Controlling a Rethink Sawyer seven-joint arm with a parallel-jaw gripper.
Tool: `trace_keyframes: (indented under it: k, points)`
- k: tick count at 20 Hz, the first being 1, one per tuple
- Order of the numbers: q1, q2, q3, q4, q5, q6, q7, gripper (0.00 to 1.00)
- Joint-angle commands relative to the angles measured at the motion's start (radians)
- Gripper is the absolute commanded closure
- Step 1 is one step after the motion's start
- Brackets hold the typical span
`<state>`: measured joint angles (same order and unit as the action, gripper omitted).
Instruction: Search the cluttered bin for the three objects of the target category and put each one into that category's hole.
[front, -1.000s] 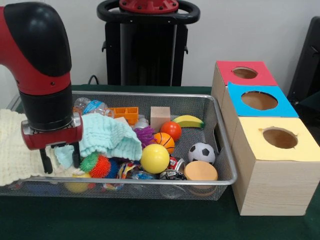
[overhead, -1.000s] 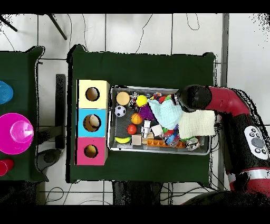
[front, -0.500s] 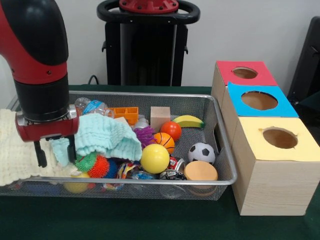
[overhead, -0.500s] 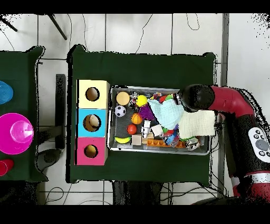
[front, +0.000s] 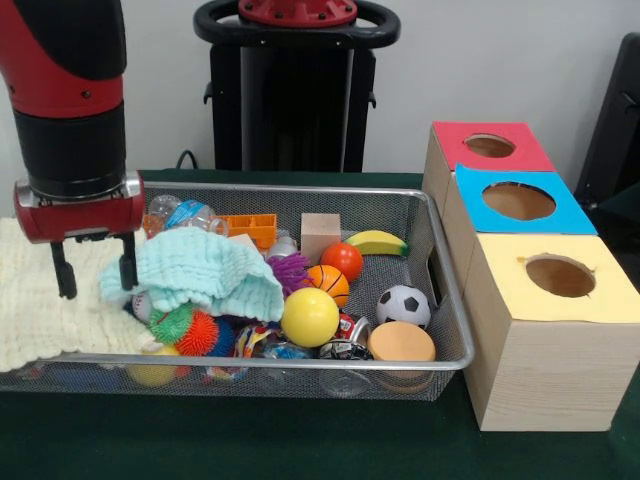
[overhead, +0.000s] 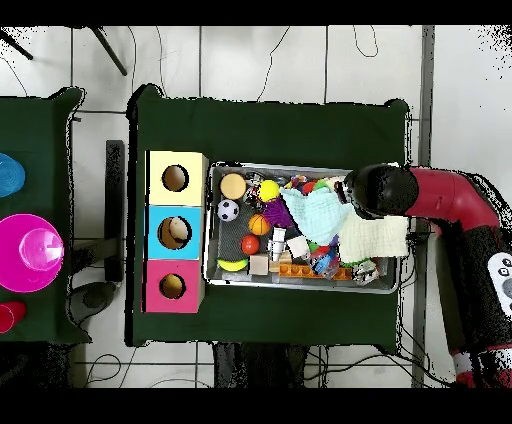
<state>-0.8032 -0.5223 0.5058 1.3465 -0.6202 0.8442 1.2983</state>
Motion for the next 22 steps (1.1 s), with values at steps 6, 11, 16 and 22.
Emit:
trace_keyframes:
  k: [6, 11, 16, 22]
  points:
    - [-0.068, -0.028, 0.048, 0.175, -0.011, 0.003, -0.196, 0.0]
    - [-0.072, -0.045, 0.055, 0.203, -0.014, -0.006, -0.178, 0.0]
    - [-0.084, -0.029, 0.059, 0.224, -0.029, -0.028, -0.179, 0.0]
    - [-0.091, 0.012, 0.055, 0.249, -0.051, -0.095, -0.145, 0.0]
